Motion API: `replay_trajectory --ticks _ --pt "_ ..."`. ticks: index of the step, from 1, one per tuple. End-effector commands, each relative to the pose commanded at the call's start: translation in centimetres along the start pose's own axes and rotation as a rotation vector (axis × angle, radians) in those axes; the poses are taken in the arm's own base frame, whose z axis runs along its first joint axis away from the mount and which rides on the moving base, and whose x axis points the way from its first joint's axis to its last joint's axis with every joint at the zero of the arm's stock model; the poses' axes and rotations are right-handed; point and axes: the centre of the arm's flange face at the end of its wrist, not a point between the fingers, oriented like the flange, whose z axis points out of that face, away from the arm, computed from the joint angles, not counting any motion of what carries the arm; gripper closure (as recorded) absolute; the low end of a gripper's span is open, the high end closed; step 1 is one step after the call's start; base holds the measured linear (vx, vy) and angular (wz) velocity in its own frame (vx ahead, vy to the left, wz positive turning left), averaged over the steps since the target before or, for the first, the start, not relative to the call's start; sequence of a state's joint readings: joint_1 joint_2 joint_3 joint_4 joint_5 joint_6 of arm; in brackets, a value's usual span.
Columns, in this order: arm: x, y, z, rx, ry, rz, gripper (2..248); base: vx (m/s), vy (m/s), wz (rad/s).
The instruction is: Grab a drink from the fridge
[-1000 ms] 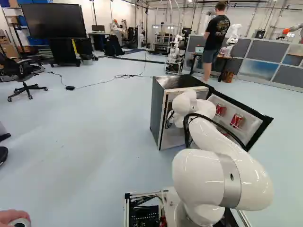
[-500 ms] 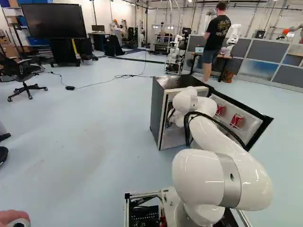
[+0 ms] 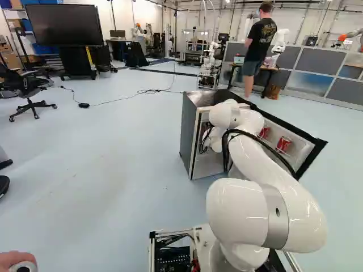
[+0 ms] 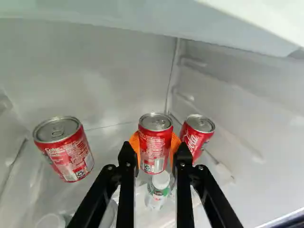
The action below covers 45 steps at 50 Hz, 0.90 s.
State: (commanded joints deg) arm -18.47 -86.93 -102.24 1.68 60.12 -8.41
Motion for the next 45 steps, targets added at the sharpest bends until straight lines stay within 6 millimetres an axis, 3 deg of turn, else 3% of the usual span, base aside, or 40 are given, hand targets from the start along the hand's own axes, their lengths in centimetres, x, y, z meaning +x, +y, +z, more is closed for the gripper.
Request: replay_trajectory --ticks 45 --pt "0.8 1.8 -8.0 -0.001 -0.152 0.003 166 0.000 0.000 0.000"
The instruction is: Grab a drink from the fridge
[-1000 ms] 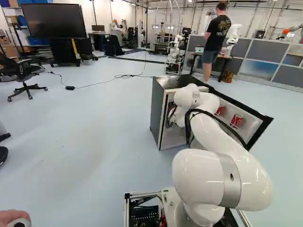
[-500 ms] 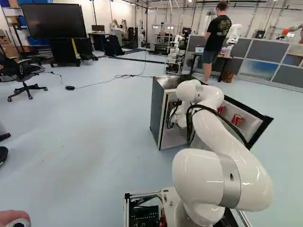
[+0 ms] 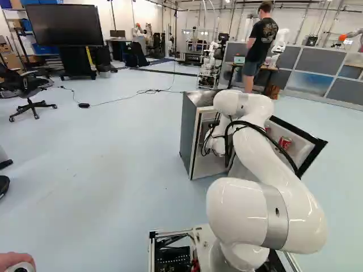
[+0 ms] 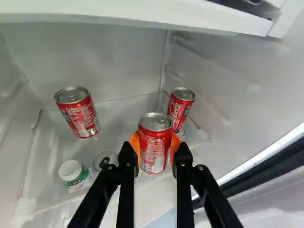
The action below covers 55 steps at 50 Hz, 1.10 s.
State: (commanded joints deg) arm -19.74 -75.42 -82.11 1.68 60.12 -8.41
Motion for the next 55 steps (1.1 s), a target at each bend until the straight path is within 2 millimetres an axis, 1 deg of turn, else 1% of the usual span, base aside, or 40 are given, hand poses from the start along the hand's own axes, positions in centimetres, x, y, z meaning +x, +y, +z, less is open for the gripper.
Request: replay_trajectory --ticks 11,55 --pt "0.2 0.5 -2.2 -0.001 -0.031 0.002 166 0.000 0.000 0.000" --pt "4.0 2.8 -12.8 -0.016 -0.108 0.012 166 0.000 0.000 0.000"
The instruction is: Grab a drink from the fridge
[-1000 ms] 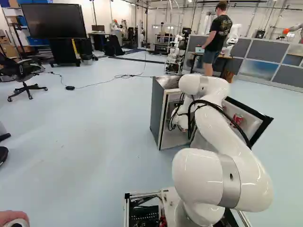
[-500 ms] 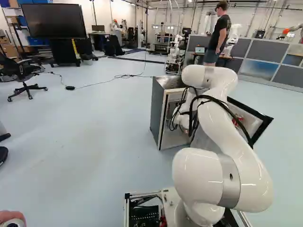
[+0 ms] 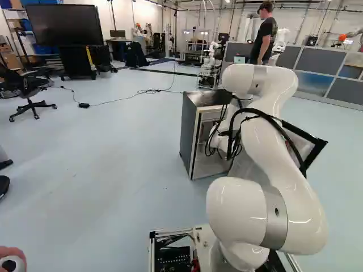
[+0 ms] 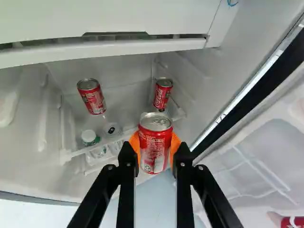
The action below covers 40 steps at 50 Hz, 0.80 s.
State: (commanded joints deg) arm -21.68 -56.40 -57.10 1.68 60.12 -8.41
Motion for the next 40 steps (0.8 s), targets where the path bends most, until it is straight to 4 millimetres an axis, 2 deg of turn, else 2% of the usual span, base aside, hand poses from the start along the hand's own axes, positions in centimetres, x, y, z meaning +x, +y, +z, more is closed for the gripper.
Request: replay_trajectory --ticks 40 --pt "2.1 1.4 -10.2 -0.016 -0.003 0.008 166 0.000 0.000 0.000"
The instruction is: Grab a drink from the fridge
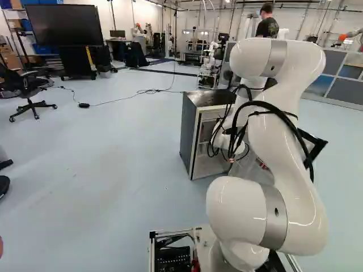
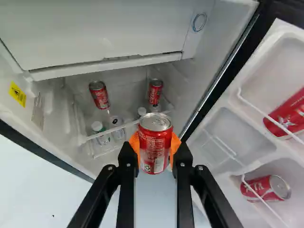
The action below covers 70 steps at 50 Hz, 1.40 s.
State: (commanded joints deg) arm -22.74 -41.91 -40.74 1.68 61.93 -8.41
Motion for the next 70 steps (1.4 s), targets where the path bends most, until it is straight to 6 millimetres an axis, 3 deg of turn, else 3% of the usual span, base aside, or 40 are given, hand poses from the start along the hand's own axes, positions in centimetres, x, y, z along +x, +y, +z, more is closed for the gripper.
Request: replay_trajectory --ticks 43,70 --pt "3.8 -1.1 -8.5 0.012 0.194 -0.017 166 0.000 0.000 0.000" --pt "6.4 -1.0 -10.8 0.005 0.296 -0.016 166 0.000 0.000 0.000"
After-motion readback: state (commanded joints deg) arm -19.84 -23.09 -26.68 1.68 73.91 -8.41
